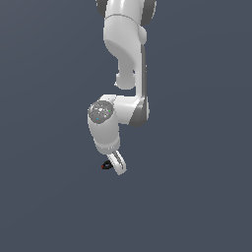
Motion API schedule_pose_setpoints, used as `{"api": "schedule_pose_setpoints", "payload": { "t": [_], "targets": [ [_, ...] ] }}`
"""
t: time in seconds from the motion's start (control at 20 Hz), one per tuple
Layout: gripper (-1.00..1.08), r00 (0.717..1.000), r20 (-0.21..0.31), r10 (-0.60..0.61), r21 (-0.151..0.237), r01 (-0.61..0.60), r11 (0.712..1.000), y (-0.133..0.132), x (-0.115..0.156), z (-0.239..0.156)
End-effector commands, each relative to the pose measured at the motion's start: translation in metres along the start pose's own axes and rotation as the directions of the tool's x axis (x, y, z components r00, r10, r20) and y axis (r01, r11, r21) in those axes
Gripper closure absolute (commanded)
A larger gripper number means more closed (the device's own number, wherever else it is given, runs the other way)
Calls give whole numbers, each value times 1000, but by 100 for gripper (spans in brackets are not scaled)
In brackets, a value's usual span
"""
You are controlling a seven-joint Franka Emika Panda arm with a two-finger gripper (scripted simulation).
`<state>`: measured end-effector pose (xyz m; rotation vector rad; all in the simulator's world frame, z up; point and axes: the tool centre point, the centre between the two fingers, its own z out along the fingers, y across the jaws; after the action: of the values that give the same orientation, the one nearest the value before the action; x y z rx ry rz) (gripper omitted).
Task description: Pick up the object and move it to a goal position.
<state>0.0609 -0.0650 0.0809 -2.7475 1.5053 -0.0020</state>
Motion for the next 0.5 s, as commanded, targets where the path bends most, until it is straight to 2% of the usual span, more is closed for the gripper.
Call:
{"api": "schedule_pose_setpoints", "payload": {
  "t": [0.0, 0.45],
  "targets": [
    [-92, 998, -1, 56, -2, -56, 998, 1, 5, 6],
    [-92, 988, -4, 153, -8, -153, 988, 4, 13, 17]
  ]
}}
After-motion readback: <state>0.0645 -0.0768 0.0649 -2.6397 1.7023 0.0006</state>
